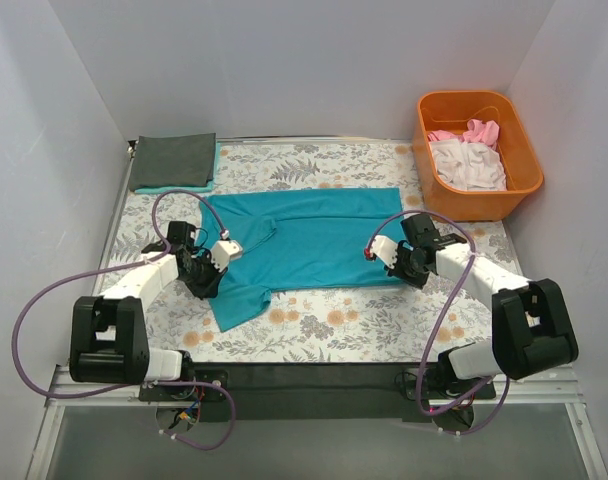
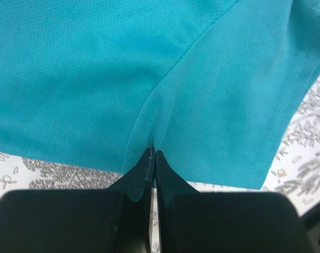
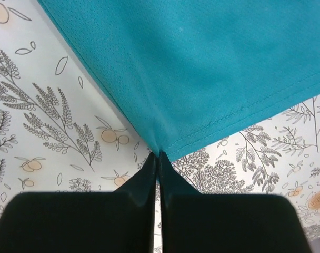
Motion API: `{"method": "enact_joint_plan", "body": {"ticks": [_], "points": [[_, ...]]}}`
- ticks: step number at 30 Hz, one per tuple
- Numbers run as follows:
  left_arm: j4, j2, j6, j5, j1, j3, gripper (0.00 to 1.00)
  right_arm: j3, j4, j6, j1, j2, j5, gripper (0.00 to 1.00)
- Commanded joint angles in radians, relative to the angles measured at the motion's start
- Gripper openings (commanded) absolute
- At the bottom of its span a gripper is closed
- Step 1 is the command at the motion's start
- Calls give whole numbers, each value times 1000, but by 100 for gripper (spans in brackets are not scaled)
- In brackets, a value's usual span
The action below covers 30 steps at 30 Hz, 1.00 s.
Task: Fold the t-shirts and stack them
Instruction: Fold the tshirt
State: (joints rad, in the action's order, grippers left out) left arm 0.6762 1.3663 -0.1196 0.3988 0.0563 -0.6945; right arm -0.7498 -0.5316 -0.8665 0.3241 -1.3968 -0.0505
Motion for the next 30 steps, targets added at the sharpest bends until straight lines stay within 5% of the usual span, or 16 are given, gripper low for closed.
{"method": "enact_joint_plan", "body": {"ticks": [1,12,30], "points": [[103,-82,-43,6,5,-20,0,-6,-68,-31,3,56,9,1],[226,-141,-57,23,-4,-146,0,1,-105,-89,-14,151,26,1],[131,223,11,31,-18,-514,0,-316,-87,-147,-77,-182,21,1]]}}
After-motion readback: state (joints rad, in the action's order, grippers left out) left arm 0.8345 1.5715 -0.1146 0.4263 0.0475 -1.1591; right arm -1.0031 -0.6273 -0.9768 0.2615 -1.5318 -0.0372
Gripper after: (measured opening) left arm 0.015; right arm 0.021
